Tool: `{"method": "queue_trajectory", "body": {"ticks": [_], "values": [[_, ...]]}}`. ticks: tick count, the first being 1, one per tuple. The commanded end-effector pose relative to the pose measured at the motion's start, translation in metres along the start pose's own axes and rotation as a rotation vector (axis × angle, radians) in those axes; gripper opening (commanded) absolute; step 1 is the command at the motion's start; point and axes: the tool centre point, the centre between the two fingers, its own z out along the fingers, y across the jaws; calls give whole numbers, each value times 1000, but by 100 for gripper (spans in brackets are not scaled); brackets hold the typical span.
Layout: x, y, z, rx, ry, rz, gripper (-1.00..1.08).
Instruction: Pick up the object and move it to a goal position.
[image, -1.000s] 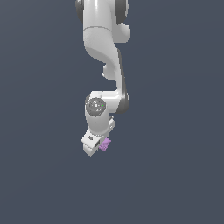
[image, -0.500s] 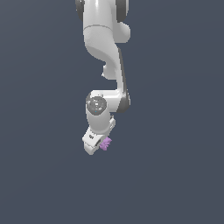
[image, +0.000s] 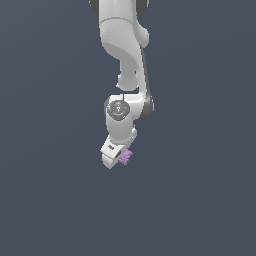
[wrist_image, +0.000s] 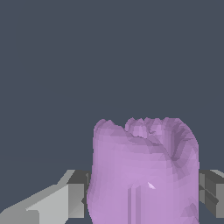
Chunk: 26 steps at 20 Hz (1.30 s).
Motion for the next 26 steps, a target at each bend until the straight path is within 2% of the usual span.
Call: {"method": "queue_trajectory", "body": {"ticks": [1,17,26], "values": [[2,-15,-8,-1,0,-1,-100],[18,-142,-73,-2,-2,-1,-100],[26,-185,-96,-2,-1,-1,-100]]}}
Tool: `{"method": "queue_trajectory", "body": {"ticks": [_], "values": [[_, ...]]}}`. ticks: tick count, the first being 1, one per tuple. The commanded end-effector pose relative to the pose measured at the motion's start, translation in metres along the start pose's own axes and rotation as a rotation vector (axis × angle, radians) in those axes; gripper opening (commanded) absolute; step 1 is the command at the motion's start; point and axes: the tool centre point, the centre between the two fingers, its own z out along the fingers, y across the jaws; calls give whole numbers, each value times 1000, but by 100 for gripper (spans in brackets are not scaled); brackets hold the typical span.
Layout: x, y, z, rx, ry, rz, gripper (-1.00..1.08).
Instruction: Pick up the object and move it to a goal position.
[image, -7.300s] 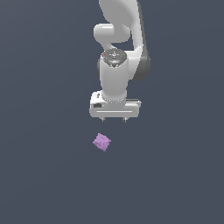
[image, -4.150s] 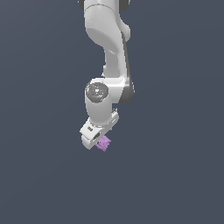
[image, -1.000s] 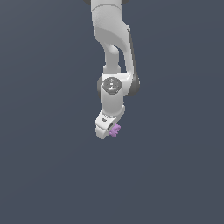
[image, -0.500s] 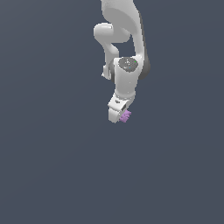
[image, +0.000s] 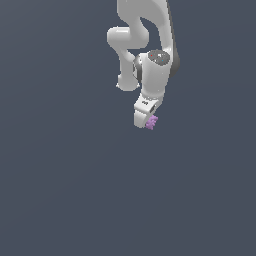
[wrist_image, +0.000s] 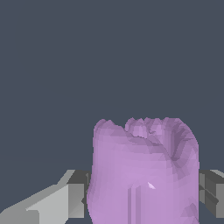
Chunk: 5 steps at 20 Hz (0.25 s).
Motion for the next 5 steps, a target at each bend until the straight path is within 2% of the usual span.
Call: {"method": "queue_trajectory", "body": {"ticks": [1,5], "values": [[1,-7,-4,0,0,1,-100],[2,-12,-7,0,0,1,-100]]}}
